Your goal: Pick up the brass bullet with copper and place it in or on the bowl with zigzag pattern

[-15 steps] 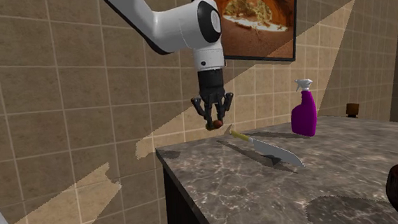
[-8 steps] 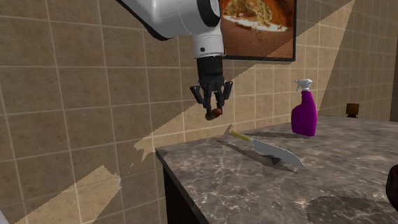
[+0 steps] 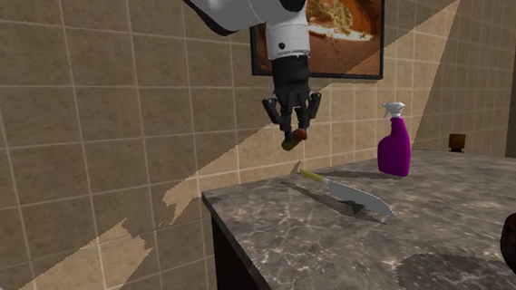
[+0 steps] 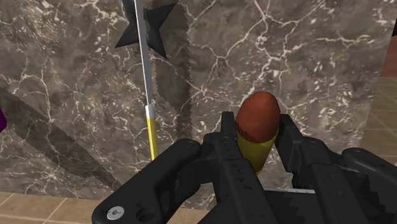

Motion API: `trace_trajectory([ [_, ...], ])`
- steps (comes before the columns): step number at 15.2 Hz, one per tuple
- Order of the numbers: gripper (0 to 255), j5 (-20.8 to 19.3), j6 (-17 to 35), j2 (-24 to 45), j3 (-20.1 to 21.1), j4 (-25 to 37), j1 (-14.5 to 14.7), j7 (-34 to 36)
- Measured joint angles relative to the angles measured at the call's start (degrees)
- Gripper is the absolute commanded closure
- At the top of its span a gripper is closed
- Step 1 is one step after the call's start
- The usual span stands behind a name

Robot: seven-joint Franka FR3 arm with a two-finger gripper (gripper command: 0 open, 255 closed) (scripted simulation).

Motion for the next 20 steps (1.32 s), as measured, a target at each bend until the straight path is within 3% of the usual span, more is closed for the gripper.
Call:
trace_trajectory([
  [12, 255, -3.3, -0.8, -4.9, -11.5, -3.4, -5.6, -16.1],
  [20, 255, -4.9, -1.6, -2.9, -20.1, 0.3, -8.9, -27.8],
])
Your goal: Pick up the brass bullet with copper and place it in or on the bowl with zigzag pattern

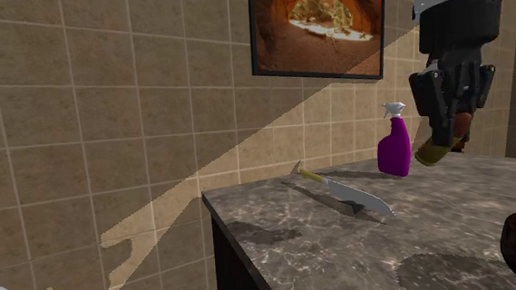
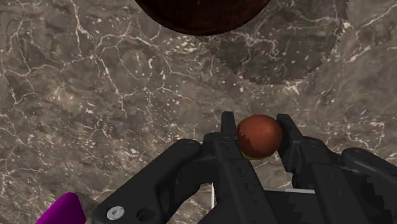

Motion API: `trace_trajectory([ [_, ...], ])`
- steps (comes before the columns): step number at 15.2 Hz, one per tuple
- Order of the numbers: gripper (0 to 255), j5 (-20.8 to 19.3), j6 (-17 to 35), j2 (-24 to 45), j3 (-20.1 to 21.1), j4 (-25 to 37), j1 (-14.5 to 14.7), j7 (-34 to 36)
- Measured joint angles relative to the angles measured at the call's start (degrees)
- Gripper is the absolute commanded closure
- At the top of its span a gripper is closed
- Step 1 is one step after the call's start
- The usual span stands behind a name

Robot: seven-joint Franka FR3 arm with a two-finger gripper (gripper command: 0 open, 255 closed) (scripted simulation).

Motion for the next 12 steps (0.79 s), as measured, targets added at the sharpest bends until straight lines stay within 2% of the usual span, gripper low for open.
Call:
trace_trajectory([
  [6, 255, 0.4, -0.4, 4.5, -7.2, 5.3, -2.1, -9.6],
  [10, 255, 2.0, -0.9, 9.0, -11.9, 10.1, -3.3, -15.9],
  [12, 255, 2.2, 0.1, 9.6, -12.9, 9.8, -3.7, -17.4],
])
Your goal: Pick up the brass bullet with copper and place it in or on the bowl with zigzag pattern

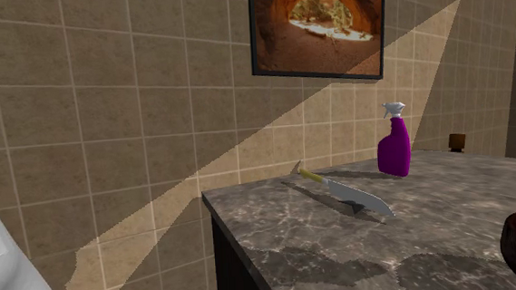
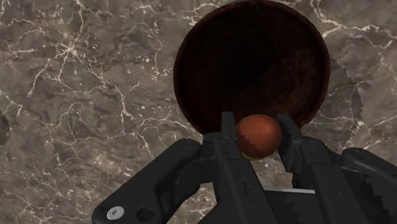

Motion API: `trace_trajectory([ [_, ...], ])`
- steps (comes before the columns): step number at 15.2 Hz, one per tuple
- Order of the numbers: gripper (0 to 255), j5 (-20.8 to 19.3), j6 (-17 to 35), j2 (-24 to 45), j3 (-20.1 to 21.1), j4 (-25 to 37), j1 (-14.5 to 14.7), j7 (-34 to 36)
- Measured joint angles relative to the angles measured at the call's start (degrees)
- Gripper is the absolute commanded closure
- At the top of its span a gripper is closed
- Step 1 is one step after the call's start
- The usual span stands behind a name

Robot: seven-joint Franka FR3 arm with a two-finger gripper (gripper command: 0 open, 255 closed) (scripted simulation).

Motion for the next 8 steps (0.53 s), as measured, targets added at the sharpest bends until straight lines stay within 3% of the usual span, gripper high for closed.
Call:
trace_trajectory([
  [8, 255, -0.5, 5.9, -0.7, -0.5, -6.5, -0.4, -0.3],
])
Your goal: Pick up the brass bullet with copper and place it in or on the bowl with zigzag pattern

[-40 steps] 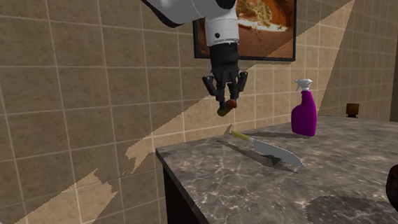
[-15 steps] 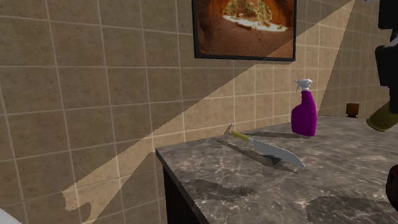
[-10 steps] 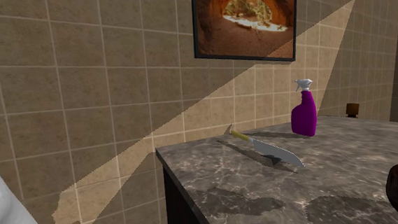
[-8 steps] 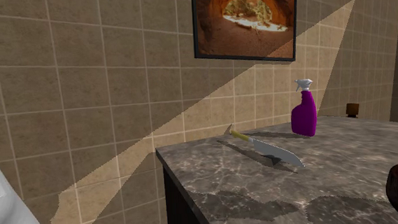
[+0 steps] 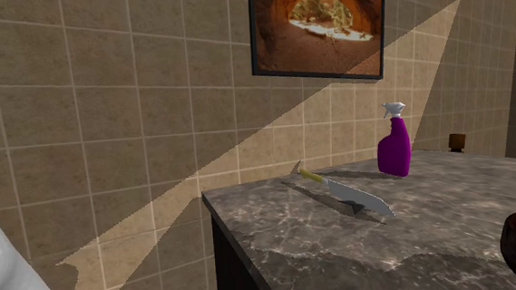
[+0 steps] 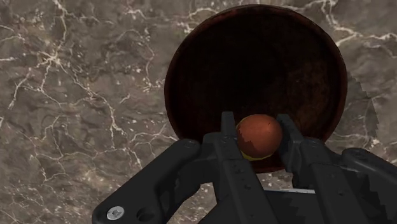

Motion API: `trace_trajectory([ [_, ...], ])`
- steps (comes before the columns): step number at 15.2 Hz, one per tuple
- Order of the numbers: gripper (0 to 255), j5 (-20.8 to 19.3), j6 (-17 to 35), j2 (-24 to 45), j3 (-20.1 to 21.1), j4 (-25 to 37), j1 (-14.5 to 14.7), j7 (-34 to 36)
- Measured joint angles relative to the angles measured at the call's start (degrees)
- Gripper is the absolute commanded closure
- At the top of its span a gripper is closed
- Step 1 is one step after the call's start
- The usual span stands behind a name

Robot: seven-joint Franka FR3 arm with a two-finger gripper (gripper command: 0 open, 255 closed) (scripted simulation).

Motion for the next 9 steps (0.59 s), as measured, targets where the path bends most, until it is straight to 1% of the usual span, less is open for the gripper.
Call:
trace_trajectory([
  [6, 255, -0.2, 4.6, -0.1, -0.3, -4.7, -0.2, 0.0],
  [9, 255, -0.3, 5.4, -0.2, -0.3, -5.6, -0.2, 0.1],
])
